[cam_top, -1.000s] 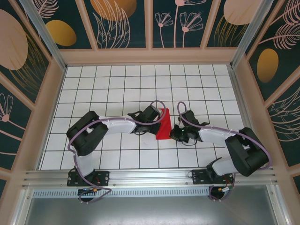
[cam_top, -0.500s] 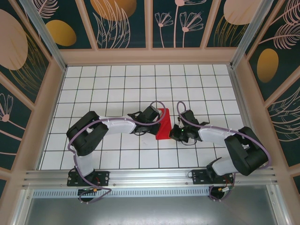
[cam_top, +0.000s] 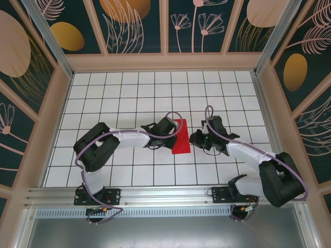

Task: Fold a paper plane with a square sheet of paper (fold left side to right side)
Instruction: Fold the triangle a second time at the center of the table.

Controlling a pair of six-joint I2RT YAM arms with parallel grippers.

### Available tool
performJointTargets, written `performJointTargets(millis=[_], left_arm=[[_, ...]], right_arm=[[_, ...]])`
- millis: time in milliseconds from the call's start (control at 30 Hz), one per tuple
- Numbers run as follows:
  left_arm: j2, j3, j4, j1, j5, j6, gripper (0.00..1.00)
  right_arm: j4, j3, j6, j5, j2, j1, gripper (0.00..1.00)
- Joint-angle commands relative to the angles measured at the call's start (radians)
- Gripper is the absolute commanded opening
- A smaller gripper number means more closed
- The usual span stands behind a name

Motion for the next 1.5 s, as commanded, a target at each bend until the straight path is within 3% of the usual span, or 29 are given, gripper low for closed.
performJointTargets(millis=[0,300,500,1467], left_arm=[[0.024,-0.017,0.016,0.007,0.014,-0.006,0.07],[0.024,-0.017,0.019,0.006,0.017,-0.006,0.07],[0.026,-0.019,0.019,0.006,0.017,-0.007,0.07],[0.017,-0.015,0.008,0.007,0.009,-0.005,0.07]], right_arm=[[0.127,0.035,0.051,-0.040,0.059,-0.001,0.06],[0.226,0.144,0.067,-0.053,0.258,0.033,0.06],[0.185,0.197,0.048,-0.030,0.349,0.055,0.06],[0.132,0.100,-0.005,0.056,0.400,0.049,0.06]])
